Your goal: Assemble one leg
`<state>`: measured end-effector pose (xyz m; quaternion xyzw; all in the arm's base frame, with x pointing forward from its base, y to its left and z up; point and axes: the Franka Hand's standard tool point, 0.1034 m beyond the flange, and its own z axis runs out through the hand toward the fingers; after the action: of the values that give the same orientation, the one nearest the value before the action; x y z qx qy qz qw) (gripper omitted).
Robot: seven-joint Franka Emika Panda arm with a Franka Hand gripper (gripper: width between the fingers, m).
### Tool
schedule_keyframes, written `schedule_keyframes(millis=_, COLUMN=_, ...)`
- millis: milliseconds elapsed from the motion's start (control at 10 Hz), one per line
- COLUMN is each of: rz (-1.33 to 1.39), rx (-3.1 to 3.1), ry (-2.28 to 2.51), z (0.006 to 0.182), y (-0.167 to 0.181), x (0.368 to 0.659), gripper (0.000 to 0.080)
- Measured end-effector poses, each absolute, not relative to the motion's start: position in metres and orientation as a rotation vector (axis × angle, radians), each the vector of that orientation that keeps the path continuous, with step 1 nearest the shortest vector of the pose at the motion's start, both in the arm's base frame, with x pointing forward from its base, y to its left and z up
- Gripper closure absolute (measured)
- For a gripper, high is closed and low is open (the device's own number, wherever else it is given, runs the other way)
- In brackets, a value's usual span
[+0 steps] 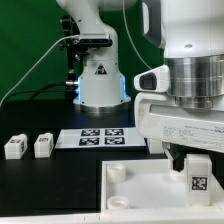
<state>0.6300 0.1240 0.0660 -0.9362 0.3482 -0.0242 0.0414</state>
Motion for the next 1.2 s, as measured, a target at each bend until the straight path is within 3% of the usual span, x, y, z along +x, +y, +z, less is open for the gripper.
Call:
schedule_keyframes(millis=300, rz=-0.11, rx=-3.078, ry=0.349, z=0.068, y=0.121, x=0.631, gripper=0.0151)
schedule_keyframes(millis=500, rz=-0.11, rx=-3.087, ry=0.271, z=0.067, y=0.121, x=0.631, gripper=0.0182)
schedule_keyframes(millis=700, rz=-0.109, rx=-3.082, ry=0.316, z=0.067, y=0.121, x=0.631, gripper=0.0483)
schedule_keyframes(millis=1200, rz=-0.095, rx=-3.021, ry=0.706, z=0.066, y=0.113, x=0.63, gripper=0.0508)
